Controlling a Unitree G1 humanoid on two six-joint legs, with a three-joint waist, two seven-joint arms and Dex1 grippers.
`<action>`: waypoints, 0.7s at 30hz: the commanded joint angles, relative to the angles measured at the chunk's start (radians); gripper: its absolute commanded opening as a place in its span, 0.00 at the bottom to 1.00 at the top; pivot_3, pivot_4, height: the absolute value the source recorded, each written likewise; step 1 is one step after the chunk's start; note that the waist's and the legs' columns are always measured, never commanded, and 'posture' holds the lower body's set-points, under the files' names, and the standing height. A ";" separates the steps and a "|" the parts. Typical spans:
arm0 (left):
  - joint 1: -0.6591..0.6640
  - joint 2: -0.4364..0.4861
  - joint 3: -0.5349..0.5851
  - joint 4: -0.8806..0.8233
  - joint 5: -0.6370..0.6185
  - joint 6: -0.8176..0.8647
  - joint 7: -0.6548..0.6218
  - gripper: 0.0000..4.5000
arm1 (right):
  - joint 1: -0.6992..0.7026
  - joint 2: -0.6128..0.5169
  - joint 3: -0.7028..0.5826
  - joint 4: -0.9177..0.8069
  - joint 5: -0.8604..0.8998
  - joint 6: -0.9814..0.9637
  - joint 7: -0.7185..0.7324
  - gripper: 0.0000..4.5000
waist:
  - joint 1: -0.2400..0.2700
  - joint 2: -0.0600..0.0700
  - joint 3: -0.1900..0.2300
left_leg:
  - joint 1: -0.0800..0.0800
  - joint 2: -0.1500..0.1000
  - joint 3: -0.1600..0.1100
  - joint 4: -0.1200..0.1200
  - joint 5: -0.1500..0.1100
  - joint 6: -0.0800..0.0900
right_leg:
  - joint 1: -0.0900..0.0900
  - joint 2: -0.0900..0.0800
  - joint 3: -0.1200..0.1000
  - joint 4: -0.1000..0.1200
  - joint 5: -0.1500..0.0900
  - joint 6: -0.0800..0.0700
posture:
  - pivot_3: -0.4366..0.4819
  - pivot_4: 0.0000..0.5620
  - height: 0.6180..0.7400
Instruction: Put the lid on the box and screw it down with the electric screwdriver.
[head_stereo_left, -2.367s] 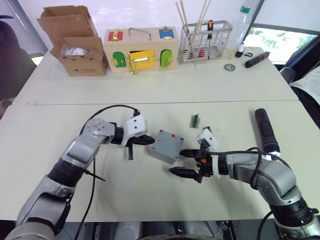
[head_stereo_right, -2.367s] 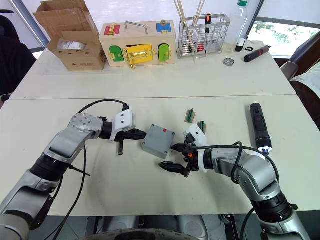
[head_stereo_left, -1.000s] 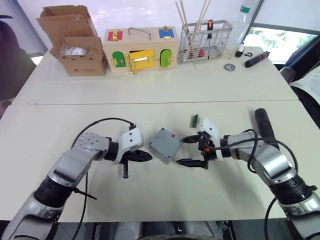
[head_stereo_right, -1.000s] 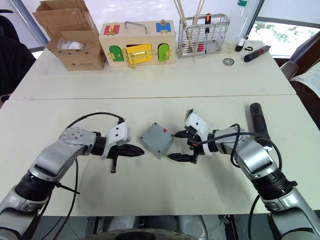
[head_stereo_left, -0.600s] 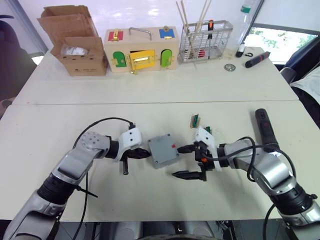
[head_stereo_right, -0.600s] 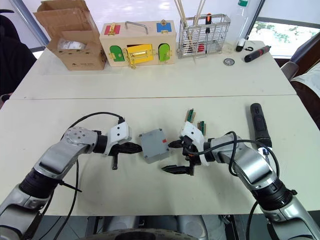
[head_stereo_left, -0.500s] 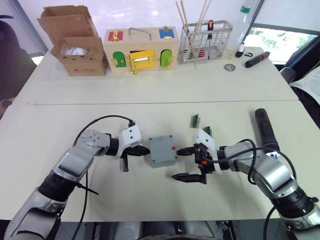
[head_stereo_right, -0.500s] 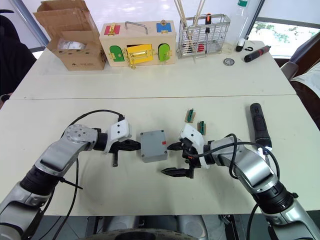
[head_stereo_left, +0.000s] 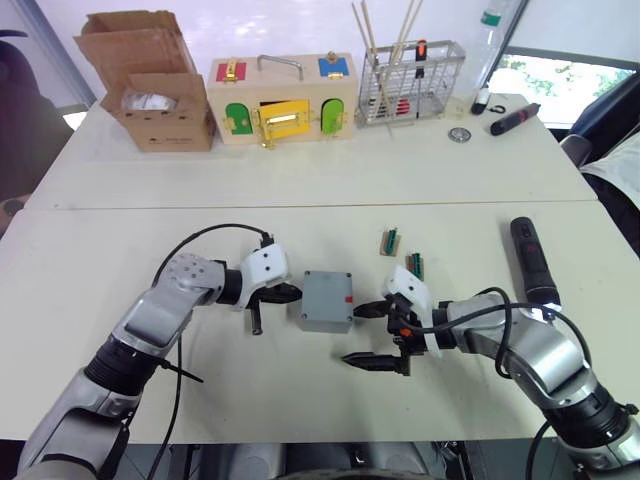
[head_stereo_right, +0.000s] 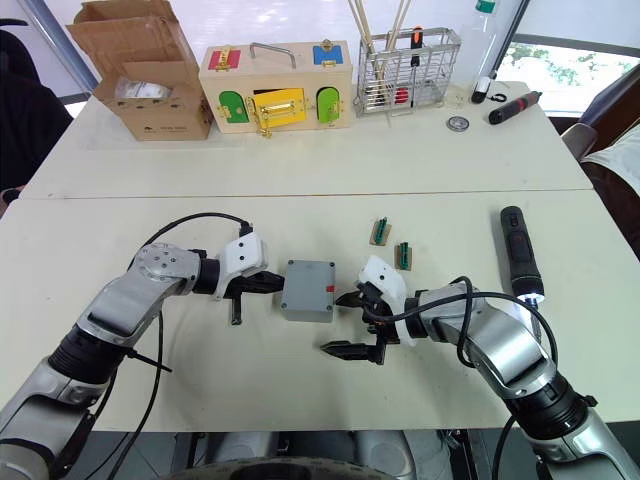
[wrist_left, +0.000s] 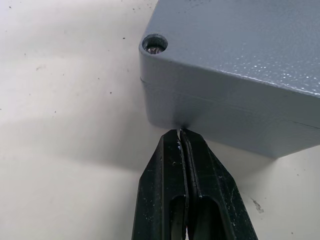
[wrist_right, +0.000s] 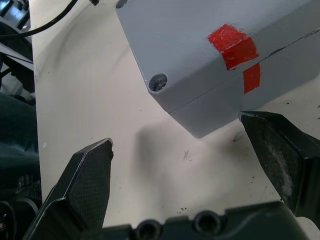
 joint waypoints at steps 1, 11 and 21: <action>-0.010 -0.004 0.014 -0.012 0.003 -0.021 0.007 0.00 | -0.003 0.006 -0.028 -0.048 0.023 0.001 -0.011 0.99 | 0.000 0.000 0.000 | 0.000 0.000 0.000 0.000 0.000 0.000 | 0.000 0.000 0.000 0.000 0.000 0.000 | 0.48 0.27 1.00; -0.029 0.194 0.124 -0.113 -0.149 0.085 -0.188 0.00 | 0.028 -0.107 -0.373 -0.154 0.229 0.158 -0.025 0.99 | -0.003 0.000 0.000 | 0.000 0.000 0.000 0.000 0.000 0.000 | 0.000 0.000 0.000 0.000 0.000 0.000 | 0.48 0.27 1.00; -0.249 0.171 0.263 -0.042 -0.352 0.247 -0.203 0.00 | -0.230 0.040 -0.398 0.342 0.092 -0.075 -0.151 0.99 | -0.006 -0.002 0.000 | 0.001 0.000 0.001 0.001 0.000 0.000 | 0.002 0.000 0.000 0.000 0.000 0.000 | 0.48 0.27 1.00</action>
